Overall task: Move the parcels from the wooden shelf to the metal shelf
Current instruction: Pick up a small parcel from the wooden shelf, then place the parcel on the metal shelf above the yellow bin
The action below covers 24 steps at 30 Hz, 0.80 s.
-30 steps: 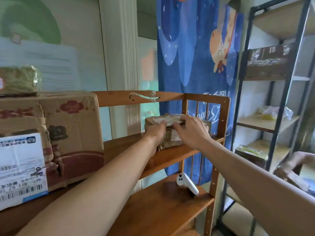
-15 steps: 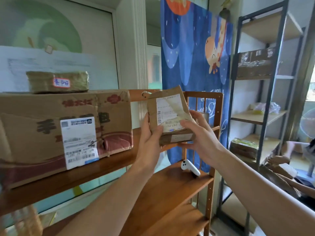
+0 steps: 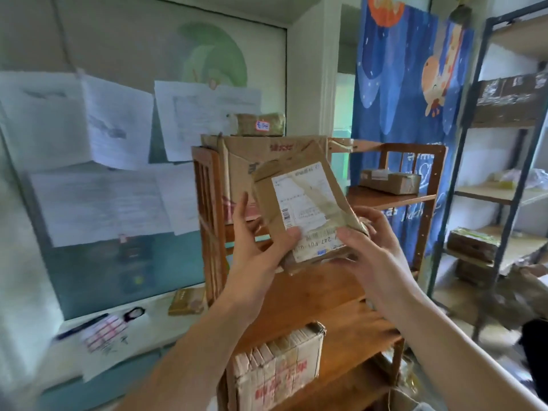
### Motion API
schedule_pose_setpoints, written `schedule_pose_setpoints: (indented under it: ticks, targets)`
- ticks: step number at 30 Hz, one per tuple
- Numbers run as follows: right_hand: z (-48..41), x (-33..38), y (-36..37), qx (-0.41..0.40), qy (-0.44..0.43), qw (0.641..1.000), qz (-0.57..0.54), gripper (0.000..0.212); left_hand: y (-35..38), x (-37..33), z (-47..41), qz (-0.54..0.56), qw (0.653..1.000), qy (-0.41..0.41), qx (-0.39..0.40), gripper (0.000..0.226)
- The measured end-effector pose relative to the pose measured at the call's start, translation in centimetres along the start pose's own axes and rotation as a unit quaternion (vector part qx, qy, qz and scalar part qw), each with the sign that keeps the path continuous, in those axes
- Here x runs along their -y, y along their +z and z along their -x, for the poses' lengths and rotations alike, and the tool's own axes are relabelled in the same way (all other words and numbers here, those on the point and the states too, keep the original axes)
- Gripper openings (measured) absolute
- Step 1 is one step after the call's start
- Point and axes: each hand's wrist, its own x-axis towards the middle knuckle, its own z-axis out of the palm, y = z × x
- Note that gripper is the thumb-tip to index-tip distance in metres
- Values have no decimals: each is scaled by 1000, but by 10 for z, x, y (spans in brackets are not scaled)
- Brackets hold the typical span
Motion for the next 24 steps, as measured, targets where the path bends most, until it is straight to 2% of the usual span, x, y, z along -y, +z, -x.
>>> schedule_pose_setpoints:
  ticks: [3, 7, 9, 12, 13, 16, 17, 19, 20, 21, 23, 24]
  targets:
    - [12, -4, 34, 45, 16, 997, -62, 89, -30, -26, 27, -56, 997, 55, -24, 100]
    - [25, -6, 78, 110, 11, 991, -73, 84, -67, -60, 62, -39, 994, 48, -91, 105]
    - [26, -5, 99, 91, 9, 993, -74, 79, -88, -78, 81, -27, 987, 51, -153, 91]
    - [32, 3, 137, 61, 6, 998, -27, 67, -119, -92, 114, -47, 974, 30, -219, 46]
    - [34, 4, 150, 76, -3, 997, 3, 65, -127, -93, 126, -56, 971, 11, -234, 46]
    - [45, 11, 187, 183, -12, 980, 75, 70, -154, -98, 162, -41, 957, -8, -286, 64]
    - [47, 10, 196, 236, -20, 968, 85, 67, -163, -103, 172, -28, 953, -4, -300, 68]
    - [57, 8, 214, 360, -27, 928, 92, 46, -178, -116, 191, -13, 946, 4, -323, 66]
    - [63, 4, 224, 416, -19, 906, 80, 46, -184, -123, 200, -12, 944, 10, -330, 64]
    - [71, -3, 238, 443, -12, 895, 51, 59, -191, -131, 210, -16, 941, 21, -336, 63]
    - [90, -19, 269, 408, 11, 913, -13, 78, -204, -148, 231, -30, 935, 50, -349, 65]
    - [101, -23, 287, 372, 21, 927, -47, 79, -213, -157, 243, -37, 931, 67, -358, 68]
